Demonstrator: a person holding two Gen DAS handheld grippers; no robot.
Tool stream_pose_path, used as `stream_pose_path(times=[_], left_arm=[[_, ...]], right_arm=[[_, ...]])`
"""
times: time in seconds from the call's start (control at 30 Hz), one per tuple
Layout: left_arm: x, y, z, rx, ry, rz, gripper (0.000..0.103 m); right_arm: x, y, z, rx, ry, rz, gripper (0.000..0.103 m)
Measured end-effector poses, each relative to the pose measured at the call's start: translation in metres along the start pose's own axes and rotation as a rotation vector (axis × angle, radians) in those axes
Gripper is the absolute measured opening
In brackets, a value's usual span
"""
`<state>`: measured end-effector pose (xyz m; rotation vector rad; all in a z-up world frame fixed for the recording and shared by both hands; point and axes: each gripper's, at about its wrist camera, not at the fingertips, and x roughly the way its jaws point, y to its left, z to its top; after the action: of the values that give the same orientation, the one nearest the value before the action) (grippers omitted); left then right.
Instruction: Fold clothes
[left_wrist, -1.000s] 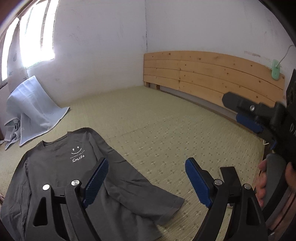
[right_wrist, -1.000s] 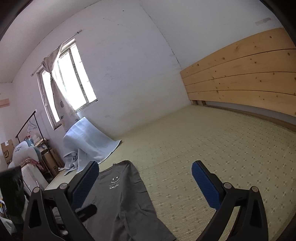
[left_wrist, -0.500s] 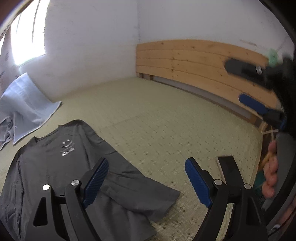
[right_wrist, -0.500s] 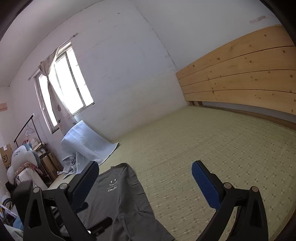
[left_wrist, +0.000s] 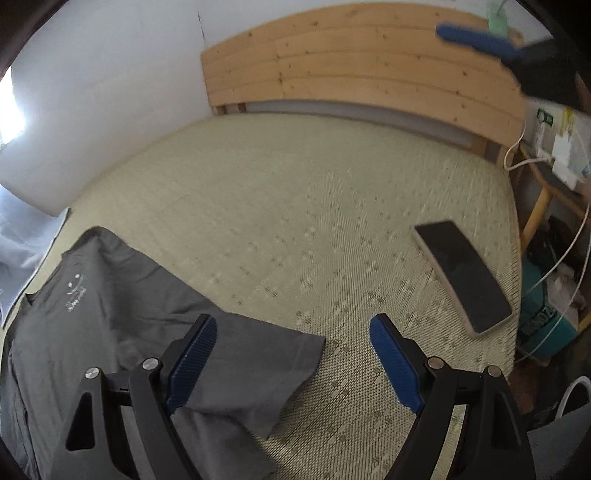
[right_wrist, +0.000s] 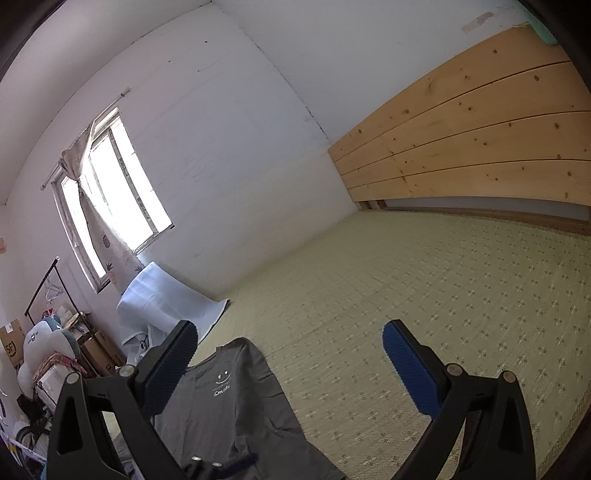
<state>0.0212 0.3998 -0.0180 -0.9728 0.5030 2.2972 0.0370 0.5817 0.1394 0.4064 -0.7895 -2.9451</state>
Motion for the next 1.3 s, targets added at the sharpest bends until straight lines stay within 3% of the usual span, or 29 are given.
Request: stream_pose_path(times=[0.33,0.6,0.83,1.07,1.3], left_arm=[[0.046,-0.01,-0.01,0.014,0.084,0.004,0.078],[0.064,-0.012,-0.016,0.015,0.131,0.015,0.061],[0.065,-0.008,-0.017,-0.014,0.127,-0.005,0.059],[0.062,0.007,-0.022,-0.104,0.127,-0.046,0.038],[0.059,0.014,-0.024,-0.135,0.118,-0.062,0.031]], right_arm=[[0.0,-0.004,0.001,0.005,0.005,0.0,0.103],[0.001,-0.006,0.0,0.017,0.017,0.01,0.103],[0.001,-0.008,0.0,0.027,0.018,0.011,0.103],[0.002,-0.009,0.001,0.035,0.023,0.012,0.103],[0.003,-0.011,0.001,0.043,0.028,0.014,0.103]])
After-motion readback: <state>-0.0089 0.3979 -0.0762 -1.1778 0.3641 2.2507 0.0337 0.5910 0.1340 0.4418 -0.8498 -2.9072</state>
